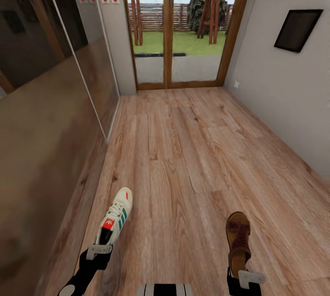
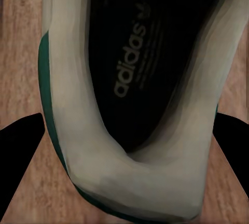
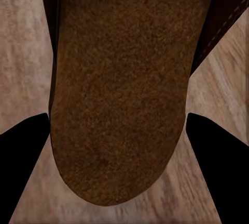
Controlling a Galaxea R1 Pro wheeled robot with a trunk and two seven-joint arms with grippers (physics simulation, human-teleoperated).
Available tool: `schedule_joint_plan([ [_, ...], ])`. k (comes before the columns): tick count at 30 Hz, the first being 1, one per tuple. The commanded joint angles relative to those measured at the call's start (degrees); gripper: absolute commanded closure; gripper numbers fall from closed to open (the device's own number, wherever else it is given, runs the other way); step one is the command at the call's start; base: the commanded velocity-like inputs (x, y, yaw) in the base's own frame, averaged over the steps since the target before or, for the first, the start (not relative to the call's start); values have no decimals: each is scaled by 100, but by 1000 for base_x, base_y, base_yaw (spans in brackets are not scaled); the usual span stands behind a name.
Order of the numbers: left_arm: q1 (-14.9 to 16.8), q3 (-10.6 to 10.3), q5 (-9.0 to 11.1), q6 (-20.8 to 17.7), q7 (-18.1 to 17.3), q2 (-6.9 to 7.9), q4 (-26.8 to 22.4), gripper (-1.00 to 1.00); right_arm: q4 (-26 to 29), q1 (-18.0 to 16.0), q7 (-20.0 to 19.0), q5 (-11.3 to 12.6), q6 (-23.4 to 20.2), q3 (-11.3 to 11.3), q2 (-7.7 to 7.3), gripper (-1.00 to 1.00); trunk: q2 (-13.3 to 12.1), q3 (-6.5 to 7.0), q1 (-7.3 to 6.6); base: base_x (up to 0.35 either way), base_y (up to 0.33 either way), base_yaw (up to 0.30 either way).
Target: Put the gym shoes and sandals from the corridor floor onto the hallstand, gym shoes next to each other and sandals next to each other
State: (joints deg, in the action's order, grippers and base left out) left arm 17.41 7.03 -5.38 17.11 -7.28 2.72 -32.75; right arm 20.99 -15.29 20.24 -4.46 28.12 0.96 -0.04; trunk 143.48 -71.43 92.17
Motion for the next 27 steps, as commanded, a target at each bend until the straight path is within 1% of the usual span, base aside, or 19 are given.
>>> schedule_joint_plan([
  [1,1,44,-55,43,-31,-7,37,100,-47,-2,49,-41,29,9,1,100,0,28,-3,0,0,-69],
  [11,0,44,-26,64,-20,-9,75,100,-93,0,63,-21,61,4,2,100,-14,337,-29,0,0,-88],
  [19,0,45,-25,65,-20,1,76,100,-99,0,67,-20,62,0,20,100,-24,573,-50,0,0,-206],
  [27,0,45,-25,65,-19,5,82,100,-102,0,67,-14,62,0,21,100,-345,772,-225,0,0,-224],
])
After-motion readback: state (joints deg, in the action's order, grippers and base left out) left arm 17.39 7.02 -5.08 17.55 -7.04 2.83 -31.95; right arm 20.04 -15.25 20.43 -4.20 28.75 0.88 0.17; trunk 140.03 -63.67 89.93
